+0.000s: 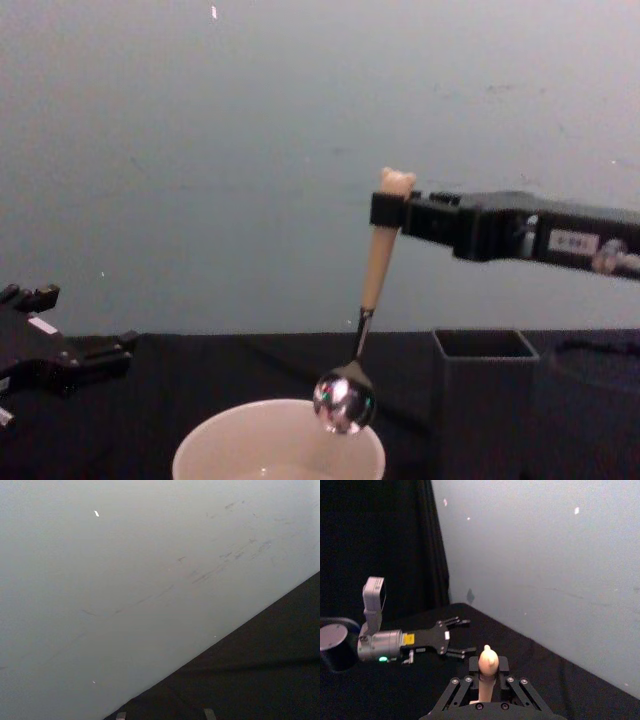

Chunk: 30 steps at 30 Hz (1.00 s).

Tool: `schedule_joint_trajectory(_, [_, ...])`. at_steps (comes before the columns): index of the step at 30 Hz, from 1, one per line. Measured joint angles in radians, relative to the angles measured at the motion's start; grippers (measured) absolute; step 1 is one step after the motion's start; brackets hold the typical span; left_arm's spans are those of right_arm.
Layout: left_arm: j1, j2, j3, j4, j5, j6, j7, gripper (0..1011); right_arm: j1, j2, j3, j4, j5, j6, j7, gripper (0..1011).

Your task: Pick up the stirring spoon with one hand, stir inside the cup, then place it back in its original position.

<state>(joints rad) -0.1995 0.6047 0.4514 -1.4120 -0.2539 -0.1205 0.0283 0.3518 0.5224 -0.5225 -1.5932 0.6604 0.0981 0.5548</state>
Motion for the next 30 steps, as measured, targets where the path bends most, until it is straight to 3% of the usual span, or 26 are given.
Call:
schedule_joint_trajectory(13, [0.000,0.000,0.000,0.000,0.000,0.000,0.000,1001,0.034,-0.027,-0.068,0.071,-0.086,-0.033,0.042,211])
schedule_joint_trajectory(30, [0.000,0.000,0.000,0.000,0.000,0.000,0.000,1001,0.029,-0.041,-0.111,0.082,-0.134,-0.025,0.074,211])
